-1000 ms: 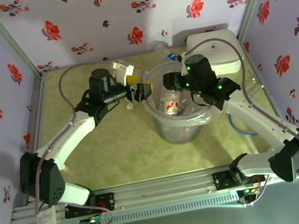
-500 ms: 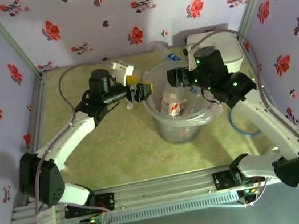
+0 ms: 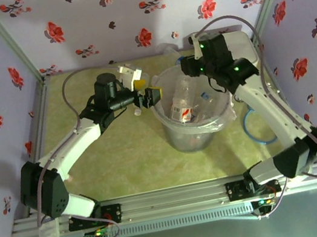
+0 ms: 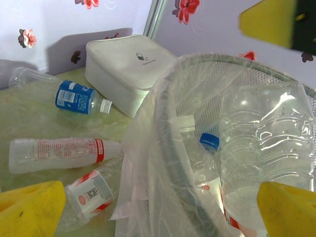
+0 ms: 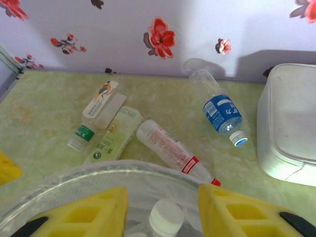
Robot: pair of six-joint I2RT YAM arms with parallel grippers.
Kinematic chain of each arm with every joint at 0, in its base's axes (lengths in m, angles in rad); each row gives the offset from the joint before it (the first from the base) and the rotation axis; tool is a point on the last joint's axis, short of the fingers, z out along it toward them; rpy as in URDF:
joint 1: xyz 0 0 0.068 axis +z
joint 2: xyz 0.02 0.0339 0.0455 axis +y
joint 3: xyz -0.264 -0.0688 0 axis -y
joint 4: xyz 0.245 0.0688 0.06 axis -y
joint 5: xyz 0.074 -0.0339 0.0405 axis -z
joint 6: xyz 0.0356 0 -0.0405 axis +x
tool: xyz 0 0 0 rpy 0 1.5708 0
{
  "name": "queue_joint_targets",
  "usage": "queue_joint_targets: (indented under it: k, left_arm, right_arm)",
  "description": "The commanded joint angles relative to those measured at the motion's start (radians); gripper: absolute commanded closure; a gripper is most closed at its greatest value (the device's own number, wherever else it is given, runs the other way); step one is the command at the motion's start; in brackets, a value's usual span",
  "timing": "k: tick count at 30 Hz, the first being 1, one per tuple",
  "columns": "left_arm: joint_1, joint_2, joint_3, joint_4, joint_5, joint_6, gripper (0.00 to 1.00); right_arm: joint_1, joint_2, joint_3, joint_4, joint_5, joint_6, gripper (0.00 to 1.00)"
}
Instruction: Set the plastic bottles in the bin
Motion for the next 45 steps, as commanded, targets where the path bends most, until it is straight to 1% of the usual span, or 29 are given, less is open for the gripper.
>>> queue_joint_targets:
  k: [1,3,5,8,12,16,21,25,27,29,30,34,35,39,42,45]
  left_arm:
    - [-0.010,0.005,-0.027,-0.106,-0.033,0.048,0.00]
    - [-0.010,0.002,-0.036,-0.092,-0.040,0.042,0.00]
    - [-0.011,0.004,-0.049,-0.058,-0.044,0.023,0.00]
    - [-0.011,0.011,-0.053,-0.028,-0.045,0.010,0.00]
    - [-0.010,0.016,-0.042,-0.046,-0.045,0.019,0.00]
    - [-0.010,0.005,-0.051,-0.049,-0.051,0.019,0.00]
    - [-0.010,0.005,-0.053,-0.053,-0.054,0.021,0.00]
    - [-0.010,0.003,-0.047,-0.056,-0.054,0.024,0.00]
    - [-0.010,0.005,-0.041,-0.062,-0.054,0.028,0.00]
    - [-0.010,0.003,-0.036,-0.071,-0.054,0.033,0.00]
    - [-0.010,0.002,-0.034,-0.073,-0.054,0.035,0.00]
    - [-0.009,-0.013,-0.030,-0.083,-0.054,0.041,0.00]
    - [-0.009,-0.022,-0.030,-0.084,-0.054,0.039,0.00]
    - [-0.008,-0.071,-0.024,-0.084,-0.054,0.037,0.00]
    - [-0.007,-0.121,-0.016,-0.086,-0.054,0.034,0.00]
    - [-0.004,-0.173,-0.011,-0.082,-0.065,0.035,0.00]
  right_arm:
    - [0.000,0.016,0.045,-0.051,-0.114,0.022,0.61]
    - [0.012,-0.001,0.008,-0.035,-0.228,0.072,0.66]
    - [0.039,-0.027,-0.042,-0.012,-0.306,0.107,0.69]
    - [0.068,-0.070,-0.102,0.001,-0.338,0.150,0.71]
    - [0.072,-0.130,-0.200,0.059,-0.378,0.226,0.75]
    - [0.072,-0.165,-0.290,0.096,-0.386,0.281,0.78]
    - [0.072,-0.128,-0.366,0.089,-0.336,0.290,0.78]
    - [0.072,-0.084,-0.371,0.104,-0.327,0.291,0.79]
    - [0.072,-0.068,-0.347,0.095,-0.322,0.282,0.78]
    - [0.071,-0.059,-0.298,0.063,-0.314,0.251,0.74]
    - [0.072,-0.059,-0.273,0.049,-0.305,0.232,0.71]
    - [0.049,-0.093,-0.155,0.001,-0.268,0.176,0.45]
    - [0.038,-0.107,-0.134,0.001,-0.258,0.169,0.41]
    - [-0.011,-0.167,-0.122,0.034,-0.204,0.158,0.34]
    - [-0.049,-0.209,-0.153,0.055,-0.150,0.167,0.32]
    - [-0.079,-0.256,-0.206,0.092,-0.124,0.190,0.30]
